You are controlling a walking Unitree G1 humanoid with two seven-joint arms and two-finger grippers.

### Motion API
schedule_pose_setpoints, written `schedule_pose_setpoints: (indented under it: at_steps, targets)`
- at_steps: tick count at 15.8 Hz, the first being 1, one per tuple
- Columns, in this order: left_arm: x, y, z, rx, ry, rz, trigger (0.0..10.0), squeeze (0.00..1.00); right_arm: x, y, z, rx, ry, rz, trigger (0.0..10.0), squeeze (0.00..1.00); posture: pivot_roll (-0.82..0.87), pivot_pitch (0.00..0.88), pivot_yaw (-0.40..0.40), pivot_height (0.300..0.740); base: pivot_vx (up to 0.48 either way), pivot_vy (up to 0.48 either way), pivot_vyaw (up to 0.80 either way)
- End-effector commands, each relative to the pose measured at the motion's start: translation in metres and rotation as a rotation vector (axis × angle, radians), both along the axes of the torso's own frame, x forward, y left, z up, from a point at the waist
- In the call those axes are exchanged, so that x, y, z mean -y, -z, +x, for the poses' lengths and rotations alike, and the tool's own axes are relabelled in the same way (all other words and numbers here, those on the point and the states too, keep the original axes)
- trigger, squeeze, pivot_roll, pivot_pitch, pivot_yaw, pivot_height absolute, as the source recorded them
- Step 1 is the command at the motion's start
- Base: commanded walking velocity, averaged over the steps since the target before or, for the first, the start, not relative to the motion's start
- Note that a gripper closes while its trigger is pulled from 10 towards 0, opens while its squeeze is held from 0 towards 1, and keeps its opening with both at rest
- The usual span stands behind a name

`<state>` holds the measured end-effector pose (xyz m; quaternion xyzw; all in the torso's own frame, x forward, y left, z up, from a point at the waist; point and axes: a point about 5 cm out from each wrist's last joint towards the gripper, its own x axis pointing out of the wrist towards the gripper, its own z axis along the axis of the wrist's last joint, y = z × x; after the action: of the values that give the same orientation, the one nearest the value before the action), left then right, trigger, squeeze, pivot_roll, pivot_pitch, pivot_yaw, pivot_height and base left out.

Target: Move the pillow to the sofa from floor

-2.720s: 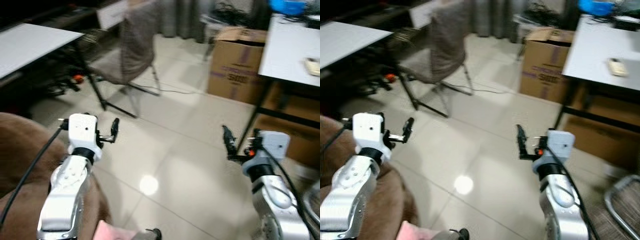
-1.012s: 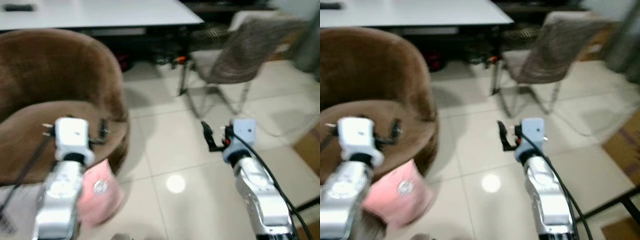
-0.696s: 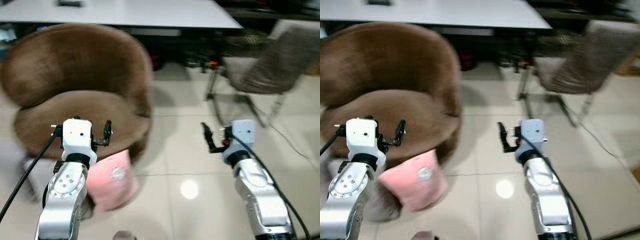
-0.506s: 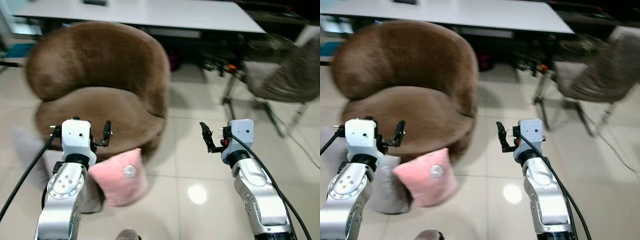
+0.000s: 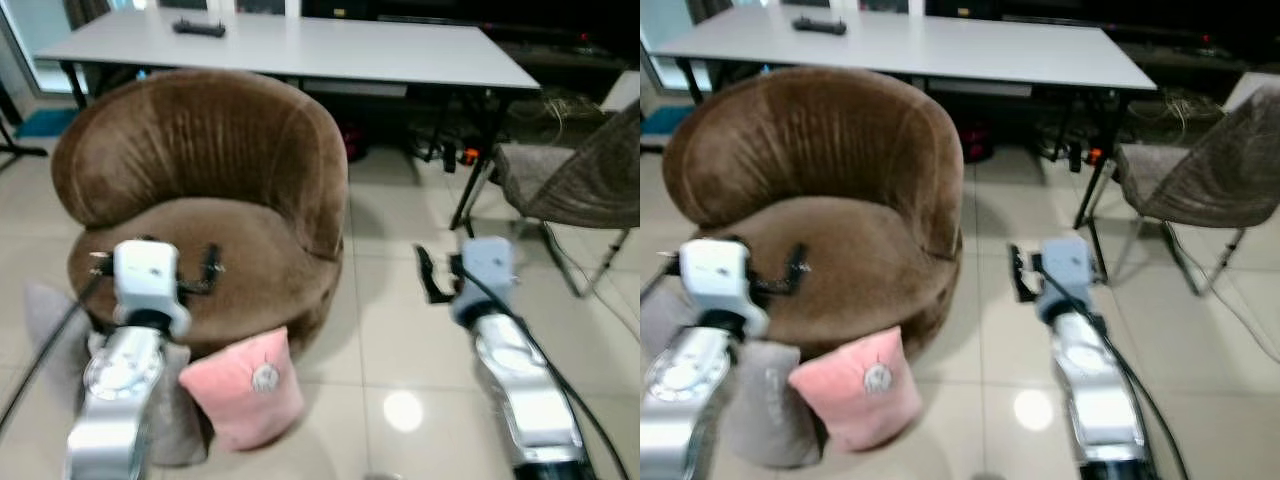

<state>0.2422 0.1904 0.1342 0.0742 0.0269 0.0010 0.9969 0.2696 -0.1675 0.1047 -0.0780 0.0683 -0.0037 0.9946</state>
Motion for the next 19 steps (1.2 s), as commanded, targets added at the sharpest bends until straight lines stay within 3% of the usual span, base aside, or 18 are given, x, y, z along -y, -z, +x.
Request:
schedule_pose_setpoints:
  at_steps: [1,13,19]
  targets:
    - [-0.0067,-0.0042,0.0,0.011,-0.014,0.014,10.0,1.0,-0.0046,-0.0068,0.0023,0.042,-0.011,0.015,10.0,1.0,0.0,0.0,-0.034,0.74,0.319,0.0,0.0]
    - [-0.0144,-0.0068,-0.0001,0.023,-0.041,0.011,10.0,1.0,-0.0014,-0.0122,0.0101,0.069,-0.03,0.047,10.0,1.0,0.02,0.0,-0.051,0.74,0.299,0.0,0.0]
    - [-0.0137,-0.011,0.0013,0.053,-0.047,-0.005,10.0,1.0,-0.0055,-0.0097,0.0093,0.077,-0.064,0.063,10.0,1.0,0.03,0.0,-0.03,0.74,0.092,0.0,0.74]
